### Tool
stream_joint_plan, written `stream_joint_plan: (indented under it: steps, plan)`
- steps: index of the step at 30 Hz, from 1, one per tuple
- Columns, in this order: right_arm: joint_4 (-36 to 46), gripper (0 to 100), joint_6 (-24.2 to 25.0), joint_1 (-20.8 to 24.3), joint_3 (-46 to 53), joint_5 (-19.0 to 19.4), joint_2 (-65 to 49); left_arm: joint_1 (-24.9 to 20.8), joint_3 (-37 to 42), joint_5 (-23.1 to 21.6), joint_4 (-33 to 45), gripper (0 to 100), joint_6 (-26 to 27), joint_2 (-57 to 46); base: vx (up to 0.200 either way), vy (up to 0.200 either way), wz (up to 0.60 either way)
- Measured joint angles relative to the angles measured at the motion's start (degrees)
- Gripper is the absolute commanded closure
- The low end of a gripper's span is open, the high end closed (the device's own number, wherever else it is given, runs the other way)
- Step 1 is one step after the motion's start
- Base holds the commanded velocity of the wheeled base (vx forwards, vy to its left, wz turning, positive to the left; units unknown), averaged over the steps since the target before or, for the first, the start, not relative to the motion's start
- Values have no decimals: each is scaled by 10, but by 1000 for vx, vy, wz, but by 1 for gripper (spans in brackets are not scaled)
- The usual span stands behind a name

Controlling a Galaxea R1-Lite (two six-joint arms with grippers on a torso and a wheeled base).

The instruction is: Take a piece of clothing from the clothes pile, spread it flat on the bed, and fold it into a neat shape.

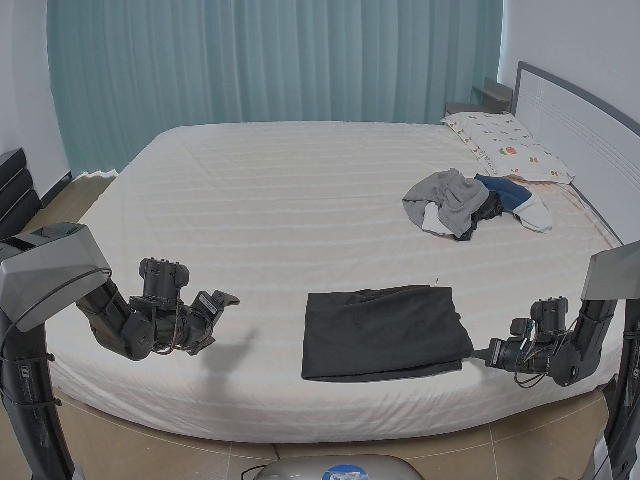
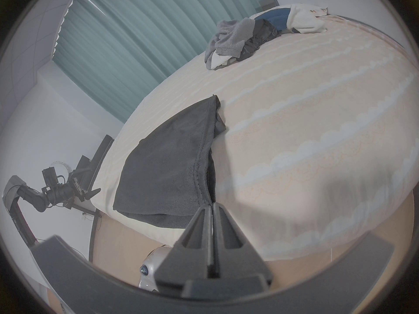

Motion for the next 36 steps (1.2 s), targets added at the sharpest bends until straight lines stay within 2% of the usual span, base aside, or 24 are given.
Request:
stream_joint_plan:
  steps: [10, 16, 17, 26, 36]
  plan:
    - [35, 100, -62, -8, 5, -1, 0, 0, 0, 0, 0, 0, 0, 0, 0, 0, 0]
    - [24, 100, -69, -16, 1, -5, 9, 0, -1, 0, 0, 0, 0, 0, 0, 0, 0]
    - [22, 0, -69, -17, 0, -5, 10, 0, -1, 0, 0, 0, 0, 0, 0, 0, 0]
    - [-24, 0, -49, -20, -1, 0, 12, 1, -1, -3, 1, 0, -3, 0, 0, -22, 0]
    - [-50, 0, 142, -27, -59, 0, 15, -8, -8, -5, 1, 0, -4, -3, 0, -200, 0]
